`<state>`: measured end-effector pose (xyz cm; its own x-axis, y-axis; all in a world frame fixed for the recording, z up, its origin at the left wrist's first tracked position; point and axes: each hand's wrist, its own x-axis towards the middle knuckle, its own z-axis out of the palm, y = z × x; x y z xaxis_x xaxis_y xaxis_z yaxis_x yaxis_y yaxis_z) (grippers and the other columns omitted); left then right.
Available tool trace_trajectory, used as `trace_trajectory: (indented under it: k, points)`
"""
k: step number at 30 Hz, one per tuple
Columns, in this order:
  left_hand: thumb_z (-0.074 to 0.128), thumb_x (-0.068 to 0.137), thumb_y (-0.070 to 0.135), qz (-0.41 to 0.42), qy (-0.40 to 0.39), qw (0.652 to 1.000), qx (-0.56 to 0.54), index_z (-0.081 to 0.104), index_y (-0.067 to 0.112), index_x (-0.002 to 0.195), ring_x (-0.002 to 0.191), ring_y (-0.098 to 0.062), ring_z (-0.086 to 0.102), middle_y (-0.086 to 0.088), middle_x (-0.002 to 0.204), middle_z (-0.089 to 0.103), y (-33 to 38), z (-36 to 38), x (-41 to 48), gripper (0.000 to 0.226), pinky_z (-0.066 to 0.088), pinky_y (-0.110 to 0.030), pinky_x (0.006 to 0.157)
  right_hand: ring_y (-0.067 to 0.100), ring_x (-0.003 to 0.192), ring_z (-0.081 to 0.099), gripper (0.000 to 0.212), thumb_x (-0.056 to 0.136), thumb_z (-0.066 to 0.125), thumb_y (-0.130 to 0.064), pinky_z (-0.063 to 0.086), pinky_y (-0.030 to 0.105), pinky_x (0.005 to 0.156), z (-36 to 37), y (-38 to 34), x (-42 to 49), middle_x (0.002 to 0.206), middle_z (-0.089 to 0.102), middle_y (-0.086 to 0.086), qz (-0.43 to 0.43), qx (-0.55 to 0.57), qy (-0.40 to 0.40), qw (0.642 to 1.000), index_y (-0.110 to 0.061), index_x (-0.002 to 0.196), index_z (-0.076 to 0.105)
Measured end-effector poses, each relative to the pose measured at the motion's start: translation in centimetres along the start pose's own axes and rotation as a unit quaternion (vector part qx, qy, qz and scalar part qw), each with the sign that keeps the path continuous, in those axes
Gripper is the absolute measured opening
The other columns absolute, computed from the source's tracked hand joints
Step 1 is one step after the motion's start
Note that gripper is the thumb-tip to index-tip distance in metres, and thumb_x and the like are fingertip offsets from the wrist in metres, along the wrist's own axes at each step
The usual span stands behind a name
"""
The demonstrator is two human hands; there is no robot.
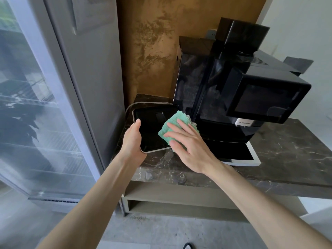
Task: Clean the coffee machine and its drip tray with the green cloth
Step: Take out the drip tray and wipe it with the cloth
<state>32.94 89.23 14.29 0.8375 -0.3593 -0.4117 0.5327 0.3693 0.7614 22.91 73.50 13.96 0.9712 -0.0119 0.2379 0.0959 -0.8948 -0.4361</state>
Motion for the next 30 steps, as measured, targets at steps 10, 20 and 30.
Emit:
trace_trajectory:
  k: [10, 20, 30]
  points:
    - [0.039, 0.111, 0.04, 0.013, -0.045, 0.998, -0.033, 0.064, 0.023, 0.129, 0.091, -0.023, 0.079, -0.006, 0.106, 0.08, -0.7, -0.1, -0.1, 0.035, 0.063, -0.039, 0.063, 0.016, 0.157, -0.016, 0.068, 0.103, 0.009, -0.065, -0.01, 0.047, 0.126, -1.1, -1.6, 3.7, 0.172, -0.003, -0.007, 0.046, -0.166, -0.061, 0.983, -0.034, 0.162, 0.022]
    - [0.04, 0.112, 0.032, 0.08, -0.082, 0.993, -0.032, 0.06, 0.026, 0.135, 0.113, -0.022, 0.072, -0.004, 0.126, 0.074, -0.9, -0.7, -1.1, 0.031, 0.059, -0.048, 0.097, 0.022, 0.158, -0.012, 0.068, 0.102, 0.009, -0.068, -0.004, 0.053, 0.127, -0.4, -1.6, 7.8, 0.172, -0.005, -0.004, 0.069, -0.195, -0.045, 0.977, -0.039, 0.163, 0.003]
    - [0.038, 0.112, 0.038, 0.104, -0.05, 0.991, -0.068, 0.059, 0.023, 0.138, 0.121, -0.024, 0.068, -0.004, 0.131, 0.071, -1.0, -1.5, -0.4, 0.037, 0.054, -0.052, 0.105, 0.013, 0.158, -0.005, 0.066, 0.102, 0.006, -0.067, 0.0, 0.048, 0.128, -0.4, -2.2, 7.7, 0.172, 0.004, -0.009, 0.09, -0.124, -0.052, 0.987, -0.04, 0.162, 0.013]
